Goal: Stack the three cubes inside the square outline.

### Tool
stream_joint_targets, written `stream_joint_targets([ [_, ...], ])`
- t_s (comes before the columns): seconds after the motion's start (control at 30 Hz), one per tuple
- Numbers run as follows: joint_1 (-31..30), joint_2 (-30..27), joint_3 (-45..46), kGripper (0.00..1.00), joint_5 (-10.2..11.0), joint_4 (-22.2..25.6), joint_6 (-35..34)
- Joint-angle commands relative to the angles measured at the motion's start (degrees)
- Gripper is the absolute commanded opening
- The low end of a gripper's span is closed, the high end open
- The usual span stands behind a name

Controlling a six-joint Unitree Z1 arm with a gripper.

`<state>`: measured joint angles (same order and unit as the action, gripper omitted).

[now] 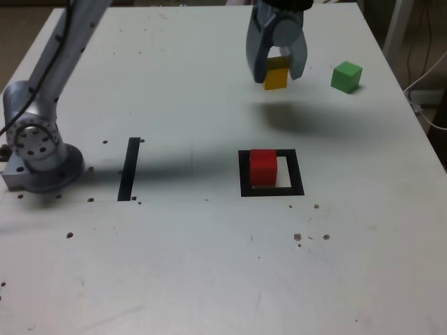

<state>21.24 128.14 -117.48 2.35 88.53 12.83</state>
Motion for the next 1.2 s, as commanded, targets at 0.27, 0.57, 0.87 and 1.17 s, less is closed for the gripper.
stream_joint_targets([
  [0.27,-10.9,-8.5,11.0,0.29,-0.9,-2.2,-4.9],
  [0.57,-19.7,-11.7,17.9,0.29,-2.6,-7.0,-9.5],
  [0.87,-23.0,-12.1,19.8,0.29,-2.8,-8.6,-11.9],
  [1.17,-23.8,-11.8,21.2,0.29,-3.2,-10.0,-12.8],
])
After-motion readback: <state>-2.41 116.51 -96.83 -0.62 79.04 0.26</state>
